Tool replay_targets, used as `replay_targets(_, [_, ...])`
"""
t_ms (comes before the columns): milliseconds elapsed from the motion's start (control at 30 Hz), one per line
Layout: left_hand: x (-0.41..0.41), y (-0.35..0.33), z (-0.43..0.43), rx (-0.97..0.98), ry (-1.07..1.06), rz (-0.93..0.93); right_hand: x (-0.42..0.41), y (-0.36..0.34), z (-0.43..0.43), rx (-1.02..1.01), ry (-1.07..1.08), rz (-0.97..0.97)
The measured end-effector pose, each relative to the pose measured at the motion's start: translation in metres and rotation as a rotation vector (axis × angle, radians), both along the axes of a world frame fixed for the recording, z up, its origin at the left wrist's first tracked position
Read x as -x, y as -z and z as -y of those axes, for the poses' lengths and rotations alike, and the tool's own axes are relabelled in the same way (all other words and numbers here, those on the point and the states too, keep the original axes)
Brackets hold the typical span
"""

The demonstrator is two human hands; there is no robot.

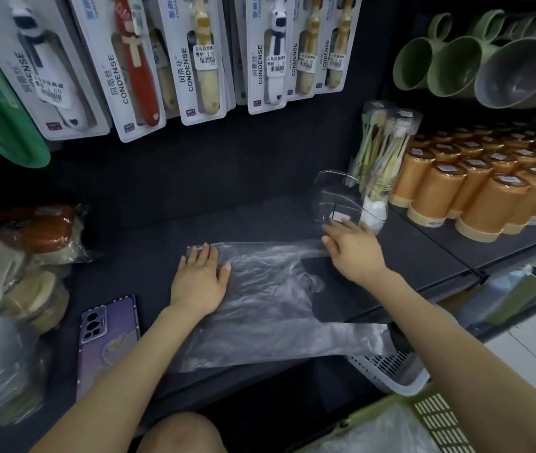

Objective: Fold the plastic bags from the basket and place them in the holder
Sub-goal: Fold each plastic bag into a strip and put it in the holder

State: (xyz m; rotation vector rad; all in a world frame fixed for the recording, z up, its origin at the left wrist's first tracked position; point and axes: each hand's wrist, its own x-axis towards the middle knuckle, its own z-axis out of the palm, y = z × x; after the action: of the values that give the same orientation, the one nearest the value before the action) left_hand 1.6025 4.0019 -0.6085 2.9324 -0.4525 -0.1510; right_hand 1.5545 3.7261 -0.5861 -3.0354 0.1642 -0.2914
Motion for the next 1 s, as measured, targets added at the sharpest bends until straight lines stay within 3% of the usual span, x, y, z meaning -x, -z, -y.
replay_targets(100, [0.002,-0.005,0.002,-0.002,0.011,0.060,0.000,-0.001,-0.036,-0.067,-0.145,0.114])
replay_targets(233, [0.001,-0.007,-0.001,0.013,0.088,0.139,-0.005,0.006,-0.068,-0.047,-0.259,-0.126])
replay_targets(333, [-0.007,0.001,-0.009,-0.039,0.091,0.003,0.001,0.012,-0.057,-0.067,-0.262,-0.247])
replay_targets(533, [-0.009,0.005,-0.014,-0.079,0.082,0.012,0.030,0.014,0.010,-0.067,-0.105,-0.284])
replay_targets(600, [-0.008,0.002,-0.016,-0.027,0.086,-0.007,0.036,0.014,0.023,-0.114,-0.008,-0.146])
replay_targets(667, [-0.006,0.001,-0.021,0.068,0.071,0.014,0.037,0.014,0.025,-0.076,0.146,0.142])
replay_targets(733, [-0.005,0.000,-0.025,0.099,0.050,0.104,0.035,0.009,0.024,-0.082,0.294,0.207])
replay_targets(867, [-0.005,0.000,-0.021,0.061,0.172,0.233,0.032,0.001,0.029,-0.339,0.318,-0.084])
replay_targets(1000, [-0.005,0.008,-0.012,0.001,0.236,0.082,0.029,-0.002,0.034,-0.669,0.337,-0.032])
